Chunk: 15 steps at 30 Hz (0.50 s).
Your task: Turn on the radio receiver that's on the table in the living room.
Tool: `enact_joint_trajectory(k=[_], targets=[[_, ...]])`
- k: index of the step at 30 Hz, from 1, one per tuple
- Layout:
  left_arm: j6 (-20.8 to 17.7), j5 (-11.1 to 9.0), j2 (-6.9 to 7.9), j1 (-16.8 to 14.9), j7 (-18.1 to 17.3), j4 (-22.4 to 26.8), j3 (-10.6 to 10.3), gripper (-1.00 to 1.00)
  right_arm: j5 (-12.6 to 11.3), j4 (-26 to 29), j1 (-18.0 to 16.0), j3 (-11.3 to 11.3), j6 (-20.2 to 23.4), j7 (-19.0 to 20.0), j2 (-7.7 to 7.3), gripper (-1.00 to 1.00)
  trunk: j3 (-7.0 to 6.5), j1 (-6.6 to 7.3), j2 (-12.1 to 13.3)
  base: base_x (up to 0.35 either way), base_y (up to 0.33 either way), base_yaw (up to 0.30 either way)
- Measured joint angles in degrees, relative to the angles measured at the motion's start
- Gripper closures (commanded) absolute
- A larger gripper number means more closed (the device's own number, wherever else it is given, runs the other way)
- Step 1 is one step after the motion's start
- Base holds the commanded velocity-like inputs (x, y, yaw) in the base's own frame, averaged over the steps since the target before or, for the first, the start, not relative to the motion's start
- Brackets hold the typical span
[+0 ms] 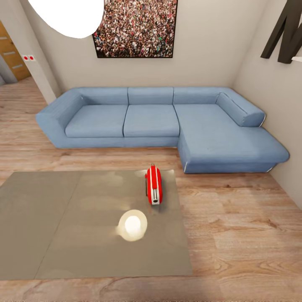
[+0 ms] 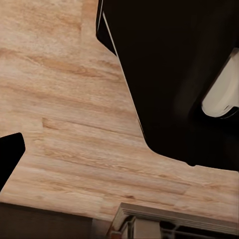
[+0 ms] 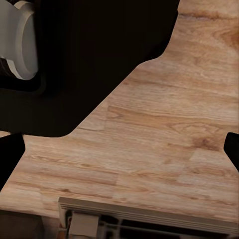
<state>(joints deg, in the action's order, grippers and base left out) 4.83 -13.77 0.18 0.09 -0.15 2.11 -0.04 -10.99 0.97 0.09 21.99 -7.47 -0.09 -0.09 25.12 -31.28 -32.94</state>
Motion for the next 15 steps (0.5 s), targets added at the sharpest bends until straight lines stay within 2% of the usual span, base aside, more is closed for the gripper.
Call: enact_joint_trajectory(k=[15], targets=[[-0.07,0.04,0.0,0.0,-0.02,0.0,-0.13,-1.0,0.07,0.0,0.0,0.01,0.0,0.0,-0.09,-1.0,1.41,0.0,0.0,0.0,0.0,0.0]])
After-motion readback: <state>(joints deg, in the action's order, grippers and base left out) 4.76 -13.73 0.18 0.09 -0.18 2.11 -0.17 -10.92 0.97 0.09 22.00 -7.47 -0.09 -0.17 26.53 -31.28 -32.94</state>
